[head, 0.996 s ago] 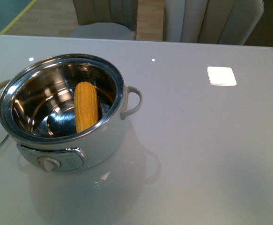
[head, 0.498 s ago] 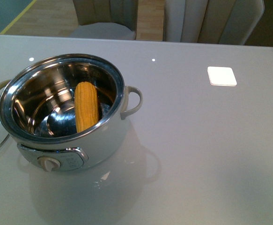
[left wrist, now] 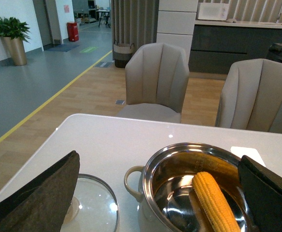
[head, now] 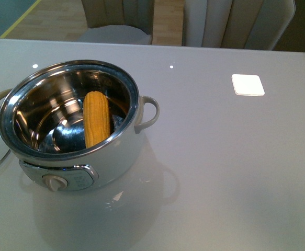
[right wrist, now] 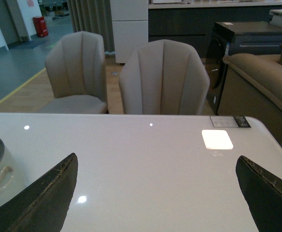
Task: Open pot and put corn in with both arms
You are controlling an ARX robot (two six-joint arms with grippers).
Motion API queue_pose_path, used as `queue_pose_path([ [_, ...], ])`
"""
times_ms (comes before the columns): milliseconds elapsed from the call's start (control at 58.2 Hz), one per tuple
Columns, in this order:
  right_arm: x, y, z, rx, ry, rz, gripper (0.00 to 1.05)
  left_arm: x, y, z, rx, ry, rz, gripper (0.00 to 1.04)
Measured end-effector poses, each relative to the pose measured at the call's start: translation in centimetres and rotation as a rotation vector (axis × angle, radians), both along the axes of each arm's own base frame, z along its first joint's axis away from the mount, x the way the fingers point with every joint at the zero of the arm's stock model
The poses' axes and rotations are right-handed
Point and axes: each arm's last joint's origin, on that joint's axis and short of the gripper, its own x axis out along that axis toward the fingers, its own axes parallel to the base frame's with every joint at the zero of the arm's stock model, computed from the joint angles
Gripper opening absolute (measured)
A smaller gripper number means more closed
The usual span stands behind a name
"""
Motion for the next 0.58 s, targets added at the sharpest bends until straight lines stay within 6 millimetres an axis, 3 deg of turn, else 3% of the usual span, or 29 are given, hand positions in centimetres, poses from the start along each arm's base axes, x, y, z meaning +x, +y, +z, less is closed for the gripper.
queue_pose_path([
  [584,0.00,0.00,0.00,0.000,0.000,0.000,0.96,0.00,0.00,0.00,0.000,0.000,0.000,0.98],
])
